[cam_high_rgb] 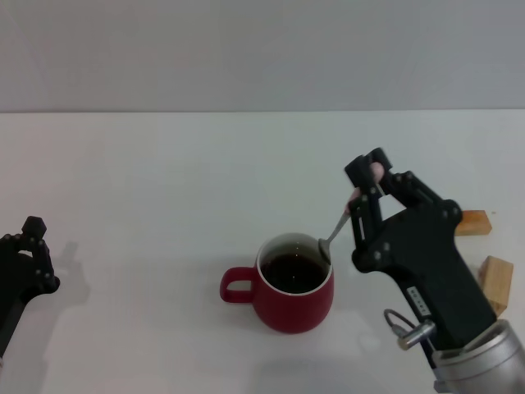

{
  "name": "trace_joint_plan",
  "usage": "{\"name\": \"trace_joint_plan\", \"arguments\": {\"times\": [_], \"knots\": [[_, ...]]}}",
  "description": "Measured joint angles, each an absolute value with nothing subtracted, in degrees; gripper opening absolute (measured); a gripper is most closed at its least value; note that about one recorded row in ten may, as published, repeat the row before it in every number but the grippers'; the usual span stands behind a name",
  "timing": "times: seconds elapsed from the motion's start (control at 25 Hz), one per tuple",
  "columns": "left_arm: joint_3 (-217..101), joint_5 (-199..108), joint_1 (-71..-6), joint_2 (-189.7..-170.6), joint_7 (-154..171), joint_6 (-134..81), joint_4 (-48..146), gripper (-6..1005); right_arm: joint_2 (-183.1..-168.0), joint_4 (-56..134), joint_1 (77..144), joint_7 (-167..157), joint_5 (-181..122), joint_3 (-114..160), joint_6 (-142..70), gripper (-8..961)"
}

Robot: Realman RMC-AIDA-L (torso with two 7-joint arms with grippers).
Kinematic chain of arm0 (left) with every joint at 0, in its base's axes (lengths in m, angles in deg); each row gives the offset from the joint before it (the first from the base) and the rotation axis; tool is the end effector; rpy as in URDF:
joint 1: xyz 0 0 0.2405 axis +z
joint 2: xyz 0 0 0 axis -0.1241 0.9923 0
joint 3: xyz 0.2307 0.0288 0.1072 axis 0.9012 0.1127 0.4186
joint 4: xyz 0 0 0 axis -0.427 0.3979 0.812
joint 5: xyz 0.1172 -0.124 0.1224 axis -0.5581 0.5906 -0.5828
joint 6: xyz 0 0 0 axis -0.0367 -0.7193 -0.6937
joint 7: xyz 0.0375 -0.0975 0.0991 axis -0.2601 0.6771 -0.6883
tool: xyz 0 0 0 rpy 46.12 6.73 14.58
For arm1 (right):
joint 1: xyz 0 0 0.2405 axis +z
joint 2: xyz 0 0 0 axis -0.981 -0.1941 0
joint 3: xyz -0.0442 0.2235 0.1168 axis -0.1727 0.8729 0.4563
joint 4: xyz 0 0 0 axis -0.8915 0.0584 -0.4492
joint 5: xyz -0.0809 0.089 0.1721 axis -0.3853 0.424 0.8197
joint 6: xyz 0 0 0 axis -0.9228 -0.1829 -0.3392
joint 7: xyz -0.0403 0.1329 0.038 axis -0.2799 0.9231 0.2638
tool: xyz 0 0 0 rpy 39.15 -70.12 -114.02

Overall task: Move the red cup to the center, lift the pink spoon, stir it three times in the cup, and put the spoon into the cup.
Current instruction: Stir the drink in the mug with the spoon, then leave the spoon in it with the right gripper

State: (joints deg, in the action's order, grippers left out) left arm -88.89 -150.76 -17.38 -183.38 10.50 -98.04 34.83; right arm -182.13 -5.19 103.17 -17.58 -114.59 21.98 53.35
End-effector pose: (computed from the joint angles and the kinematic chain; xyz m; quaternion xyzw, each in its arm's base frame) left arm -0.3597 0.2301 -0.0257 -0.7060 -0.2177 -0.2793 0.6133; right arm 0.1849 0.2140 -0.0885 -0.7109 0.1423 0.5354 0.4332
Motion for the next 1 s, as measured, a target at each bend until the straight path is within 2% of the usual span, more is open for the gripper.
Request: {"name": "trace_joint_plan", "arguments": {"times": [1.0], "knots": [[-88.6,-150.8,-16.3,-183.57,10.5,-98.9,34.5,12,-182.63,-5.4,104.4,-17.6,-121.4,28.3,33.6,15]]}}
